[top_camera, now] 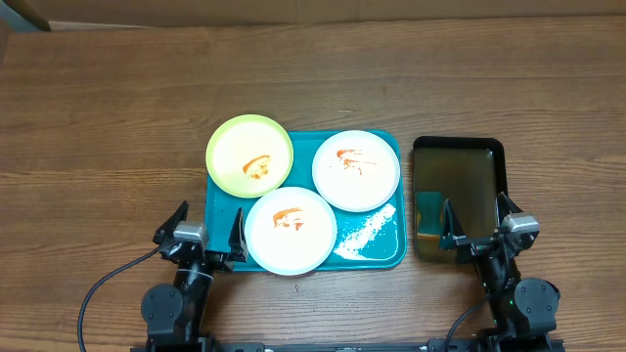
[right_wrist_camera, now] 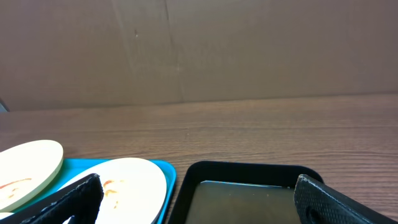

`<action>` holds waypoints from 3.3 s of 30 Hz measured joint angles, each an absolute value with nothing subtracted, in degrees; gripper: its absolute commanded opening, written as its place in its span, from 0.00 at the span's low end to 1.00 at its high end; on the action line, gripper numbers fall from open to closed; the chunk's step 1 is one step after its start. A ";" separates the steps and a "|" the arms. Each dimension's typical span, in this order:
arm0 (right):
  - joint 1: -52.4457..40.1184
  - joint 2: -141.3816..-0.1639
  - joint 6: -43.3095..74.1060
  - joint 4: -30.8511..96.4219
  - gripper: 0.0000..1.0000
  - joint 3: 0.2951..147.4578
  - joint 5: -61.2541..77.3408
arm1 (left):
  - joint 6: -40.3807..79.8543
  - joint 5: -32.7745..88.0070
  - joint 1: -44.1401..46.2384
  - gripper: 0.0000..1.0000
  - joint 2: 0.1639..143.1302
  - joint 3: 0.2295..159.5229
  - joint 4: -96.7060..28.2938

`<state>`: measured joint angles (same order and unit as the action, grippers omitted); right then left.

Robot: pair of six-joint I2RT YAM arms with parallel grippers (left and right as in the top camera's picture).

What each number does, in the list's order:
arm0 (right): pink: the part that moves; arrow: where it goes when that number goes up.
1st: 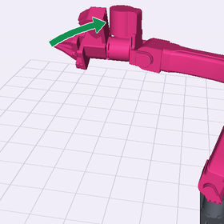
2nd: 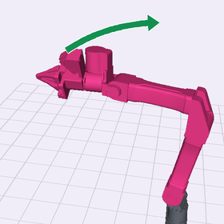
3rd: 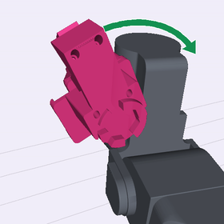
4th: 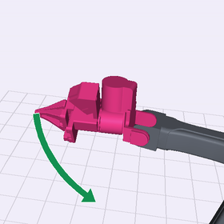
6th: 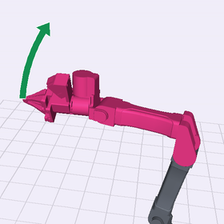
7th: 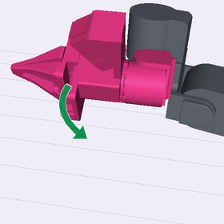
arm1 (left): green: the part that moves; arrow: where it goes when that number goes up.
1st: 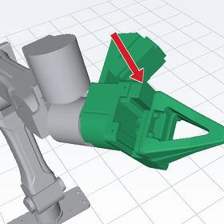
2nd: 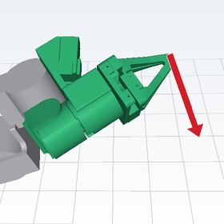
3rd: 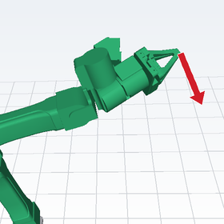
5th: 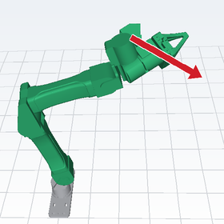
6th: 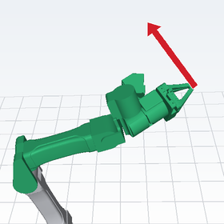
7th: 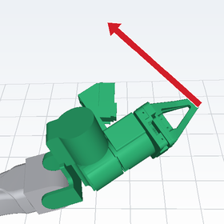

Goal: Clean dirty plates on tray and stack at the side

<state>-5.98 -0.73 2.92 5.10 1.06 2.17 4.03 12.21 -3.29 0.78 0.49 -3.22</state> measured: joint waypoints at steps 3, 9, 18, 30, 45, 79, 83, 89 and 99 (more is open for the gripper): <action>-5.98 -0.73 2.92 5.10 1.00 1.06 2.15 | 4.03 12.21 -3.29 1.00 0.78 0.49 -3.22; -6.00 -0.73 2.94 5.10 1.00 1.04 2.15 | 4.03 12.21 -3.29 1.00 0.78 0.49 -3.22; -6.00 -0.73 2.94 5.10 1.00 1.06 2.15 | 4.03 12.21 -3.29 1.00 0.78 0.49 -3.22; -6.00 -0.73 2.90 5.10 1.00 1.06 2.17 | 4.03 12.21 -3.29 1.00 0.78 0.49 -3.22; -5.98 -0.73 2.92 5.10 1.00 1.04 2.15 | 4.03 12.21 -3.29 1.00 0.78 0.49 -3.22; -6.00 -0.78 11.14 8.60 1.00 1.32 2.09 | 4.54 11.79 -3.29 1.00 0.80 1.37 -6.04; -6.00 -2.87 12.45 15.22 1.00 5.89 1.93 | 4.95 10.87 -3.29 1.00 1.89 7.22 -17.21; -6.00 -13.23 14.46 21.96 1.00 18.20 2.00 | 5.69 10.48 -3.29 1.00 11.11 20.84 -29.10; -6.00 -38.20 17.10 38.87 1.00 39.97 4.36 | 5.82 10.61 -3.29 1.00 35.68 45.65 -54.78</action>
<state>-6.00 -38.20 17.10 38.87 39.97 4.36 5.82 10.61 -3.29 35.68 45.65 -54.78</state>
